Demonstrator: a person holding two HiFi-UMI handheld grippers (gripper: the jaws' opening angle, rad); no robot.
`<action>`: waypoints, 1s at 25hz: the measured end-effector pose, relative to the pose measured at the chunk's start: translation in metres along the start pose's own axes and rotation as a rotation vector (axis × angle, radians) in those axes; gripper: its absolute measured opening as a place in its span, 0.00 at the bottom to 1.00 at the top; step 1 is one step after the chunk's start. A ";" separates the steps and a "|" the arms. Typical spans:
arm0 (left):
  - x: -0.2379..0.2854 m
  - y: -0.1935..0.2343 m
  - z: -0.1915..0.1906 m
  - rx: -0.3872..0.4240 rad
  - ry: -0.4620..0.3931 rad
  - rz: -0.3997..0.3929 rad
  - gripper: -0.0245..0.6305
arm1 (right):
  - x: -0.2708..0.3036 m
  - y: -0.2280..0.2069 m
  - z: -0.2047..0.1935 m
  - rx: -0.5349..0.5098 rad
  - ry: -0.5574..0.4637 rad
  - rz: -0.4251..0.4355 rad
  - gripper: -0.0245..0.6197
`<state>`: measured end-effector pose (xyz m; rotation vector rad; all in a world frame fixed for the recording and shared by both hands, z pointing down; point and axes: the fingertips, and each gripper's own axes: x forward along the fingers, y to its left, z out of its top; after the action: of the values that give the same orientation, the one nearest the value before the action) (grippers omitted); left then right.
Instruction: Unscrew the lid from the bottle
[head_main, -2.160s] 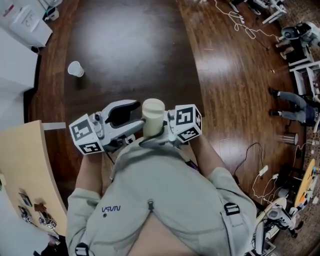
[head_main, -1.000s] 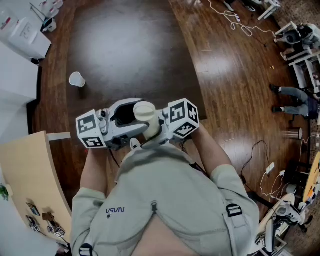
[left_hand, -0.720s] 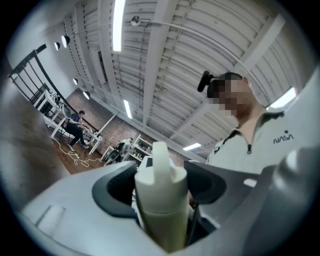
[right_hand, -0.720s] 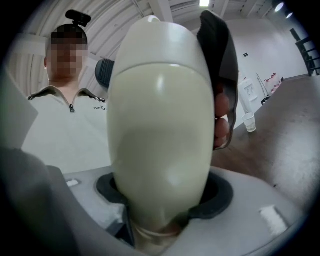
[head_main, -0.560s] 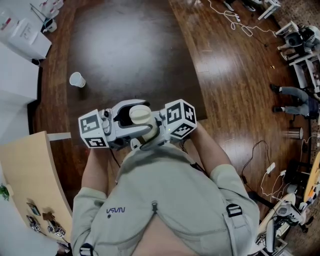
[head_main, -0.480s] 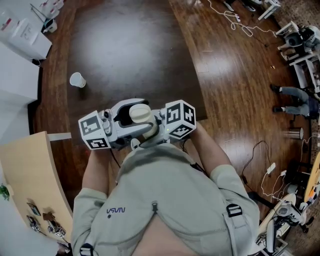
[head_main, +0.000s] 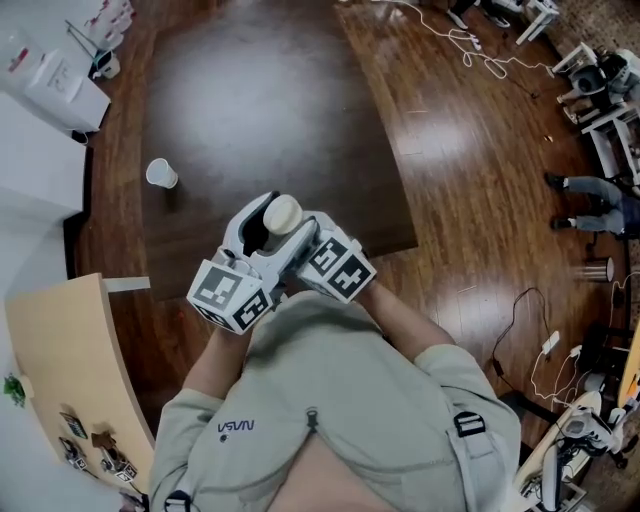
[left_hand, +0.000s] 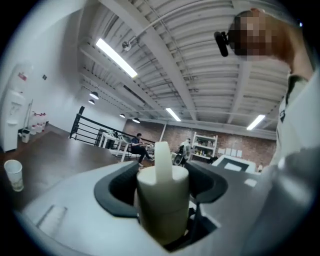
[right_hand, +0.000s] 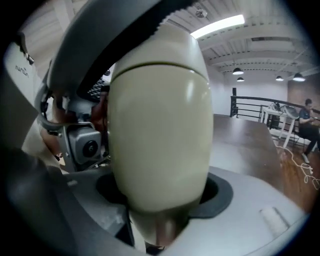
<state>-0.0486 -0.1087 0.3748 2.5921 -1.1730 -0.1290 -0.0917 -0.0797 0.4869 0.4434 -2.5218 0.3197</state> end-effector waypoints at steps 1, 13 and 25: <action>0.000 -0.001 -0.001 0.009 0.001 0.016 0.51 | 0.000 0.000 0.000 0.007 -0.008 -0.021 0.50; -0.023 -0.035 0.022 -0.024 -0.056 -0.320 0.55 | -0.026 0.047 0.010 0.053 -0.122 0.421 0.50; -0.039 -0.056 0.035 -0.239 -0.021 -0.726 0.55 | -0.099 0.117 0.033 0.146 -0.173 1.162 0.50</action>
<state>-0.0409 -0.0526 0.3235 2.6604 -0.1532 -0.4149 -0.0729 0.0414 0.3886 -1.0441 -2.6493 0.9033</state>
